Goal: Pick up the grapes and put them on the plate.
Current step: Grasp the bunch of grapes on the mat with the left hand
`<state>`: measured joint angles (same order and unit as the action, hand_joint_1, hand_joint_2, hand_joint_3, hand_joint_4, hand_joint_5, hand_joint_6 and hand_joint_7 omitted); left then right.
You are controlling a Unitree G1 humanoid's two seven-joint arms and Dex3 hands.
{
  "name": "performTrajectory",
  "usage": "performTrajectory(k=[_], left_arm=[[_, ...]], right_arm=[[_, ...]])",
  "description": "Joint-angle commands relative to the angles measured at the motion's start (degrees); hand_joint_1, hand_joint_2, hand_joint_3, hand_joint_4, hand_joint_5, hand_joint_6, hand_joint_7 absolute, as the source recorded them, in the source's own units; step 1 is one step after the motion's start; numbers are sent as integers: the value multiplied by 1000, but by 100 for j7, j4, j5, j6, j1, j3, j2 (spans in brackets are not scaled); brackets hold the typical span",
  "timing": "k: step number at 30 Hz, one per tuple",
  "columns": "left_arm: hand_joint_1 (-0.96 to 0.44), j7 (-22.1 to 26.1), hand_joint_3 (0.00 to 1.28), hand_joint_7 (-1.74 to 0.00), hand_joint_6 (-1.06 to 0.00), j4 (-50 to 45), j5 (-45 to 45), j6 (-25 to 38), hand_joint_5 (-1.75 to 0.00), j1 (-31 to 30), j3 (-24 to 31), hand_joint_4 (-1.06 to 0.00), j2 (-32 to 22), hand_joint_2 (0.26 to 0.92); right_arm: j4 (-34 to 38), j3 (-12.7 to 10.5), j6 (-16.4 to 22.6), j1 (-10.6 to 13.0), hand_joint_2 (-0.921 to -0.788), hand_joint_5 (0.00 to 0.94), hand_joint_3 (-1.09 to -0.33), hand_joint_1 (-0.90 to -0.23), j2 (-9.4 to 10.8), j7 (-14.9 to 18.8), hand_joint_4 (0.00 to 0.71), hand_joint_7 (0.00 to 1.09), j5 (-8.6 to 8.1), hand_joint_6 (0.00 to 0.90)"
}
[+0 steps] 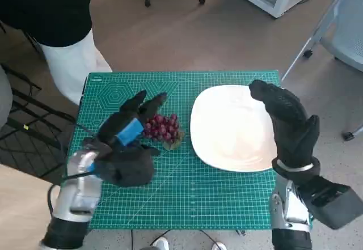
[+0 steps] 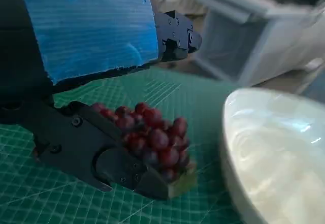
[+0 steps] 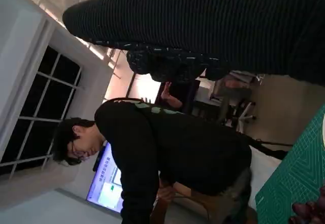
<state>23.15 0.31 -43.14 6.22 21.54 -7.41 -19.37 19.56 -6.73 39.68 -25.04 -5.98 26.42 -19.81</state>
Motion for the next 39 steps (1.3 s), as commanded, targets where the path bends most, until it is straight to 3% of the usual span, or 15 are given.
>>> performTrajectory(k=[1, 14, 26, 39], left_arm=[[-388, 11, 2, -30, -179, -88, -187, 364, 1, 150, -281, 1, -26, 688], [-402, -164, 3, -20, -187, 378, -610, 897, 1, 535, -931, 1, -44, 693], [-397, -432, 4, -11, -184, 1668, -1137, 1273, 1, 1329, -1659, 1, 119, 698], [-307, -475, 2, -13, -208, 3077, -681, 1468, -6, 1937, -1758, -16, 503, 699]], right_arm=[[-24, -15, -121, 129, -921, 1, -731, -647, 14, -49, 306, 448, 49, 8], [-79, -44, -172, 172, -921, 1, -731, -651, 1, -53, 306, 446, 37, 9], [-92, -36, -147, 195, -921, 1, -730, -656, 12, -35, 306, 443, 42, 10], [74, -64, -63, 156, -921, 1, -728, -661, -6, 104, 306, 440, -61, 12]])
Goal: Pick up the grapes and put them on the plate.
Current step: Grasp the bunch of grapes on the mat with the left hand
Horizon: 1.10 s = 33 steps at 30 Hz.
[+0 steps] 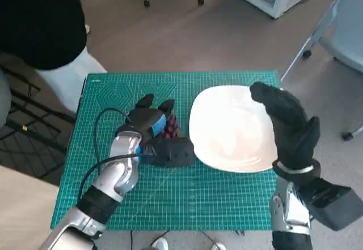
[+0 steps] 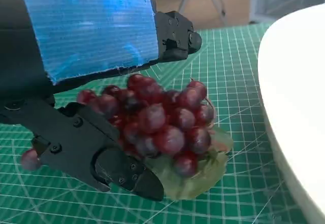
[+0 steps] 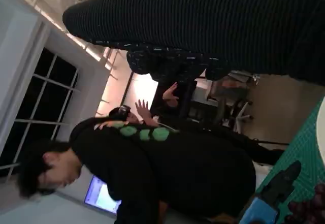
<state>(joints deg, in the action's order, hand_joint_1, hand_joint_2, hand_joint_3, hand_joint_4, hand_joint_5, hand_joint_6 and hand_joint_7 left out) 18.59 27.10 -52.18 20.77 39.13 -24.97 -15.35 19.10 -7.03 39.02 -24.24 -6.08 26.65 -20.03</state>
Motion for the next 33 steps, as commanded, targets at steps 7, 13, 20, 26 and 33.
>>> performTrajectory(k=[7, 13, 20, 26, 33], left_arm=[[-214, -99, 5, -16, -237, 869, 559, -77, -16, 290, -4, -72, 179, 710], [-112, -225, 11, -26, -285, 1220, 790, -144, -24, 407, 3, -145, 244, 728], [-52, -334, 13, -41, -380, 1495, 908, -267, -37, 528, -84, -278, 237, 749], [128, -428, 17, -100, -599, 1618, 900, -392, -660, 591, -165, -619, 198, 826], [376, -584, 5, -801, -571, 1746, 864, -541, -1027, 637, -277, -834, 143, 875]], right_arm=[[117, -50, -17, 79, -921, 1, -726, -659, -3, 89, 308, 438, -35, 15], [92, -56, -45, 78, -921, 1, -726, -659, -12, 91, 307, 435, -41, 16], [135, -63, -42, 47, -921, 1, -725, -659, -11, 92, 308, 432, -39, 18], [171, -64, -17, 23, -921, 1, -724, -659, -5, 97, 308, 429, -27, 20], [217, -71, 6, -13, -921, 1, -725, -659, -5, 107, 308, 426, -29, 20]])
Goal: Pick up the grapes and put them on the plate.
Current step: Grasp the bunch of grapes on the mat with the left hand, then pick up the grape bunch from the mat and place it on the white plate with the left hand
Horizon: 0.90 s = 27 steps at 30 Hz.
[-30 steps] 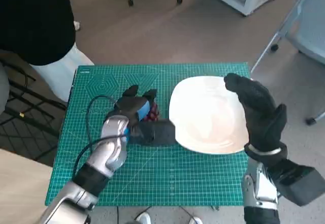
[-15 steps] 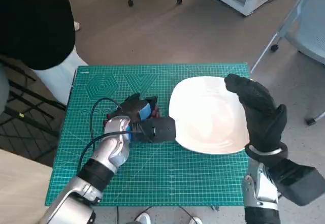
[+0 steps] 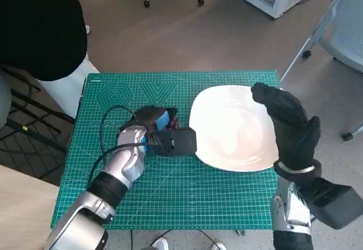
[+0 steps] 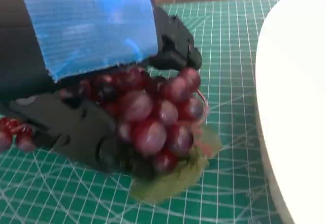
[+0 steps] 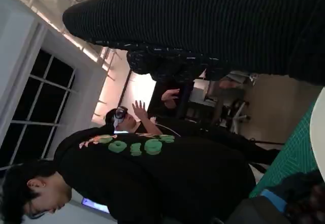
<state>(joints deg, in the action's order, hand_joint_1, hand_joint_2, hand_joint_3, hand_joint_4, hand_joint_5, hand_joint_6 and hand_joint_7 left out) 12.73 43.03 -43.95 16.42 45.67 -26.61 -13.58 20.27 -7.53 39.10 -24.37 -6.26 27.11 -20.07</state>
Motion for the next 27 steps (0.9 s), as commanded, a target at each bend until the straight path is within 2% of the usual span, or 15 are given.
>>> performTrajectory(k=[1, 5, 8, 13, 18, 23, 27], left_arm=[[361, -16, 7, -850, -575, 165, 36, -128, -1036, -14, -126, -834, -44, 876], [131, -73, 40, -1023, -631, 213, 39, -192, -1111, -10, -153, -770, -75, 895], [44, -86, 50, -1070, -611, 249, 60, -210, -1163, 1, -154, -756, -84, 912], [7, -89, 37, -1121, -666, 389, 101, -225, -1145, 62, -147, -707, -53, 919], [2, -96, 61, -1140, -596, 533, 133, -266, -1166, 134, -140, -732, -24, 920], [1, -148, 69, -1170, -630, 580, 115, -337, -1178, 158, -176, -669, -35, 920], [1, -216, 101, -1178, -606, 564, 77, -423, -1244, 145, -227, -625, -82, 921]], right_arm=[[107, -22, 2, -4, -921, 1, -725, -659, 13, 65, 308, 426, -27, 21], [122, -22, 13, -14, -921, 1, -725, -659, 24, 77, 308, 425, -34, 22], [122, -20, 16, -21, -921, 1, -725, -659, 33, 79, 308, 424, -30, 23], [118, -20, 15, -31, -921, 1, -726, -657, 40, 80, 307, 423, -27, 22], [115, -19, 13, -36, -921, 0, -728, -655, 42, 85, 307, 423, -35, 21], [109, -23, 27, -32, -921, 0, -730, -649, 38, 91, 306, 424, -36, 20], [111, -26, 35, -39, -921, 0, -730, -647, 38, 90, 307, 424, -33, 20]])
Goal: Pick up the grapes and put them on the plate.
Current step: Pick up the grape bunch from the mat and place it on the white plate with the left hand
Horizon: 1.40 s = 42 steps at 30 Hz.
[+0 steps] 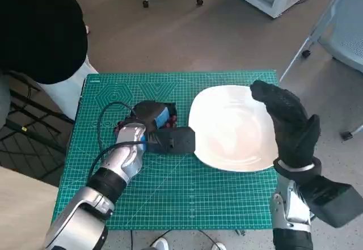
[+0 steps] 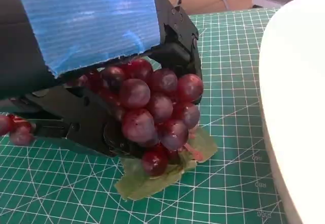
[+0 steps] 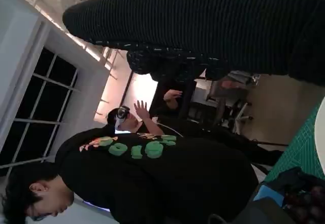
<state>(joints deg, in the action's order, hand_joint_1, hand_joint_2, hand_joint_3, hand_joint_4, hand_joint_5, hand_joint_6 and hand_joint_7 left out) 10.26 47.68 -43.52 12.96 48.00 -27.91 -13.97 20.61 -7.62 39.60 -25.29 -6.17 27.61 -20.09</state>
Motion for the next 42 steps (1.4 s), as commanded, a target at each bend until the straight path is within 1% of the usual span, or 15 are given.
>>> performTrajectory(k=[1, 4, 9, 21, 31, 42], left_arm=[[2, 22, 112, -1156, -597, 93, 26, -93, -1283, -90, -110, -617, -56, 921], [3, 18, 139, -1086, -584, 68, 1, -124, -1390, -89, -152, -591, -95, 921], [2, 58, 152, -1048, -592, 31, -27, -112, -1452, -78, -194, -562, -139, 921], [3, 207, 150, -1027, -607, -104, -21, -1, -1466, -87, -205, -554, -201, 921], [4, 174, 151, -1041, -591, 32, -4, 5, -1451, -60, -202, -569, -168, 921], [4, 192, 157, -1017, -606, 27, -15, 152, -1484, -23, -195, -544, -145, 921]], right_arm=[[75, -16, -15, 51, -921, 0, -730, -646, 31, 37, 307, 425, -28, 20], [76, -13, -10, 45, -921, 0, -731, -646, 37, 30, 307, 425, -18, 20], [94, -13, -12, 25, -921, 0, -732, -646, 44, 17, 306, 426, -6, 19], [113, -15, -17, -5, -921, 0, -733, -648, 57, -10, 305, 430, 15, 16], [77, -2, -18, 19, -921, 0, -733, -648, 81, -36, 305, 433, 44, 14], [54, -7, -36, 46, -921, 0, -733, -648, 87, -17, 305, 437, 18, 12]])
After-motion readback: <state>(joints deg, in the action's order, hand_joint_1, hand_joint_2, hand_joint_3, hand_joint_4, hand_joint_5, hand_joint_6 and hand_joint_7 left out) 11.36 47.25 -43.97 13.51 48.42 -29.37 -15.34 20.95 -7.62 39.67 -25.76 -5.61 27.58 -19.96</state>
